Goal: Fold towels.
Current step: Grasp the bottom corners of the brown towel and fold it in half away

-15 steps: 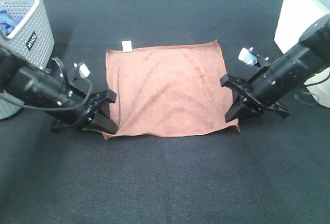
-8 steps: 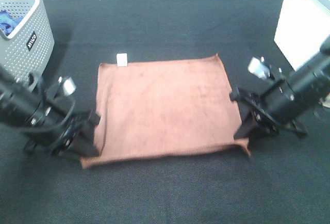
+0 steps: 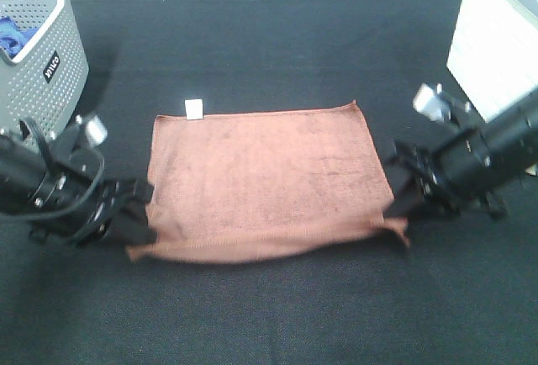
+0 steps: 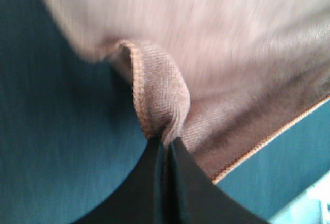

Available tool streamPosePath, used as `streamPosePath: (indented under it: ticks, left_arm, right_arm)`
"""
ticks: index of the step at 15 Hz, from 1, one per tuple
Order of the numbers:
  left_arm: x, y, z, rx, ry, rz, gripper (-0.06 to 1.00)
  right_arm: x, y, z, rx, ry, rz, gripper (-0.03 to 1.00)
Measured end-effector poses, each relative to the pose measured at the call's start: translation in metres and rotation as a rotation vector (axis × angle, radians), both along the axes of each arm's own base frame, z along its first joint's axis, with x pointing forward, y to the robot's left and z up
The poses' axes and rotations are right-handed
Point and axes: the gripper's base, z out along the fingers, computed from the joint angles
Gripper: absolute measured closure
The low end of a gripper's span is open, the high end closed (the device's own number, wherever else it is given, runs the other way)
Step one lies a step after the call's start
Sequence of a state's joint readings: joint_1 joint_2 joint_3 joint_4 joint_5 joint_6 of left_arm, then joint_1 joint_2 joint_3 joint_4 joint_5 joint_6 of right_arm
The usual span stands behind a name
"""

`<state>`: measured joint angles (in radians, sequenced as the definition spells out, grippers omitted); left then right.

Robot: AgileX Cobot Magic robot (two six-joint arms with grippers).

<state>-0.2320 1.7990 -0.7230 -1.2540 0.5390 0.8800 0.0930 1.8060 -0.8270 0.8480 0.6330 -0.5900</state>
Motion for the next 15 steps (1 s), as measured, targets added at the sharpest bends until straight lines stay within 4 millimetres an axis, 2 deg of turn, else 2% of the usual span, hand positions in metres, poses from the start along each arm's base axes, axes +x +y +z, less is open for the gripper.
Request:
streamPosePath:
  ticks: [2,3,7,8,10,11,12,14,15]
  left_arm:
    - [0.019,-0.002,0.012,0.001,-0.103,0.02,0.94]
    - [0.019,-0.002,0.012,0.001,-0.103,0.02,0.94]
    - [0.066,-0.001,0.049,0.055,-0.328,0.111,0.94]
    - [0.083,-0.001,0.064,0.076,-0.409,0.136,0.94]
    - [0.105,-0.005,0.072,0.081,-0.467,0.139,0.94]
    - [0.113,-0.007,0.065,0.084,-0.459,0.137,0.94]
    - [0.123,-0.01,0.048,0.092,-0.429,0.131,0.94]
    - [0.129,-0.011,0.024,0.119,-0.388,0.111,0.94]
    - [0.129,-0.011,0.024,0.119,-0.388,0.111,0.94]
  right_arm:
    - [0.027,0.002,0.016,0.006,-0.095,-0.008,0.97]
    - [0.027,0.002,0.016,0.006,-0.095,-0.008,0.97]
    - [0.091,0.008,0.037,0.025,-0.246,-0.006,0.97]
    - [0.114,0.011,0.043,0.032,-0.296,-0.004,0.97]
    - [0.138,0.014,0.041,0.039,-0.326,0.003,0.97]
    - [0.148,0.015,0.037,0.042,-0.331,0.003,0.97]
    - [0.158,0.015,0.027,0.039,-0.326,0.002,0.97]
    - [0.167,0.016,0.007,0.032,-0.301,0.006,0.97]
    - [0.167,0.016,0.007,0.032,-0.301,0.006,0.97]
